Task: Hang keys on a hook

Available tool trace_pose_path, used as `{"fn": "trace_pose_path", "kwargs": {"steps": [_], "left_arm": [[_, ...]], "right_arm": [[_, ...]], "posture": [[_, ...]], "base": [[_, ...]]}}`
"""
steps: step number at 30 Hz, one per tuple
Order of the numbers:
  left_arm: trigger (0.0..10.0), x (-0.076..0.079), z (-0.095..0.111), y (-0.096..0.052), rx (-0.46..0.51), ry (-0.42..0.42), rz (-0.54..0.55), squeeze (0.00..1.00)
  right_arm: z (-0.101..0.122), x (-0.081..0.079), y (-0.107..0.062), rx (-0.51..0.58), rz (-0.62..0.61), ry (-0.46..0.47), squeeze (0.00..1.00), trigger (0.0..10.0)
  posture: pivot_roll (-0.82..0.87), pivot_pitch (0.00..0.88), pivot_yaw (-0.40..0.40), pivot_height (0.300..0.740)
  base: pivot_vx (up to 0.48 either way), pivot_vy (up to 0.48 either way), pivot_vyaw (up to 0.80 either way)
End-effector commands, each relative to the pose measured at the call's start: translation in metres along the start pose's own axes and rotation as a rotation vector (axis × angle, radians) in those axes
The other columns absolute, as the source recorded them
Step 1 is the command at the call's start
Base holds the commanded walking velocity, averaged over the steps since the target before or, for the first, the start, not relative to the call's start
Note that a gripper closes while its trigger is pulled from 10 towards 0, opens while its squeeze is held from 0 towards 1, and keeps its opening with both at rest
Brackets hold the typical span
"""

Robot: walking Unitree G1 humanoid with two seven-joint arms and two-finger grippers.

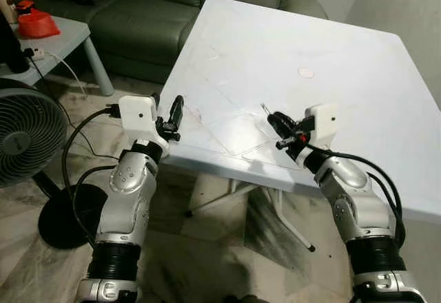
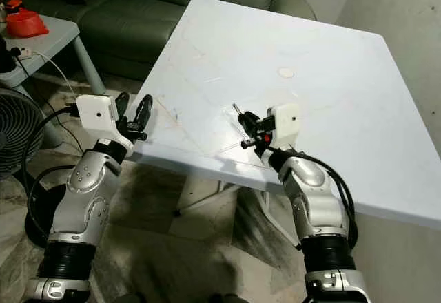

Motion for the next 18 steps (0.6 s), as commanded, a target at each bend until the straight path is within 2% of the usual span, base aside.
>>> {"fn": "trace_pose_path", "kwargs": {"steps": [1,10,18], "left_arm": [[10.0,0.006,0.000,-0.001,0.004,0.000,-0.019,0.00],[10.0,0.008,-0.004,-0.004,-0.009,-0.002,-0.028,0.00],[10.0,0.009,-0.006,-0.004,-0.014,-0.007,-0.032,0.00]], "right_arm": [[-0.007,0.011,0.000,-0.043,-0.046,0.016,0.00,10.0],[-0.014,0.024,-0.003,-0.065,-0.090,0.026,0.00,10.0],[-0.026,0.032,-0.009,-0.122,-0.076,-0.020,0.00,10.0]], "posture": [[0.01,0.093,-0.098,0.740],[0.01,0.092,-0.098,0.740],[0.01,0.098,-0.097,0.740]], "base": [[0.000,0.000,0.00],[0.000,0.000,0.00],[0.000,0.000,0.00]]}}
Point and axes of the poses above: a point about 5 cm out from each wrist's last joint towards the gripper, its own y axis pointing out of the wrist towards the gripper, its own z axis along the axis of the wrist's last joint, x = y × z, the point moved 6 cm from there along y, pointing out of the wrist towards the gripper, and after that the axes turned 15 degrees about -y, right-handed, at the moved point
